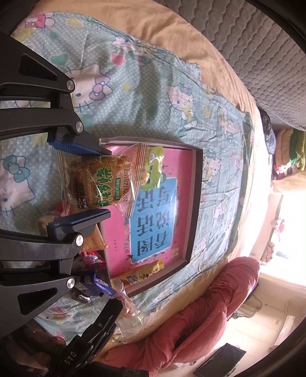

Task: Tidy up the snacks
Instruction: 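Carry the bread bag over the tray with the left tool while the right tool carries the candy bag there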

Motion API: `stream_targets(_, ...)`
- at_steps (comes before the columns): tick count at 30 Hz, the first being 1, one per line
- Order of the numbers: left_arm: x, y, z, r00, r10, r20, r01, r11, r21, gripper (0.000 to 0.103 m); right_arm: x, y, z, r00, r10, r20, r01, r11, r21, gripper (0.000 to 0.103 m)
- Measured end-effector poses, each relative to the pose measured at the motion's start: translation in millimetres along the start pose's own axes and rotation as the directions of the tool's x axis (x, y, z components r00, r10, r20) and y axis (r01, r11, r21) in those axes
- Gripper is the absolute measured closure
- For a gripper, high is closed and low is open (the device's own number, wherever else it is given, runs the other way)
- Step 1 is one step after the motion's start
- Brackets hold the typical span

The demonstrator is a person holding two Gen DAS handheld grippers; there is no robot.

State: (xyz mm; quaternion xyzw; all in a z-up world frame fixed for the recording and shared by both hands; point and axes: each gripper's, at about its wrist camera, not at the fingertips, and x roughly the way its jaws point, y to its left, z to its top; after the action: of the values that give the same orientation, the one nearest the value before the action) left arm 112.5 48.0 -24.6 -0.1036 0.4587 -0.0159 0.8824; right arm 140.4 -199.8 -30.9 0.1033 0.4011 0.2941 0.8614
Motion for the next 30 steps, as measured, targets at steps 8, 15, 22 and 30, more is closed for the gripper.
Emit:
stream_targets(8, 8.2, -9.0, 10.8, 1.0, -0.024, 0.006, 0.024, 1.0, 0.007, 0.058, 1.5, -9.9, 6.5, 1.0, -0.013, 0.007, 0.013, 1.0, 0.026, 0.065)
stream_targets(15, 17.6, -23.7, 18.3, 1.0, -0.024, 0.012, 0.023, 0.999, 0.038, 0.058, 3.8, -14.3, 13.0, 1.0, -0.023, 0.012, 0.023, 0.999, 0.026, 0.065)
stream_targets(22, 26.0, -34.4, 25.1, 0.999, -0.031, 0.012, 0.03, 0.998, 0.053, 0.058, 11.6, -18.1, 21.3, 0.999, -0.047, 0.011, 0.047, 0.999, 0.012, 0.065)
stream_targets(30, 38.5, -41.9, 28.6, 0.999, -0.039, -0.003, 0.039, 0.997, 0.059, 0.058, 20.7, -26.7, 28.4, 0.998, -0.064, -0.002, 0.064, 0.998, 0.019, 0.065)
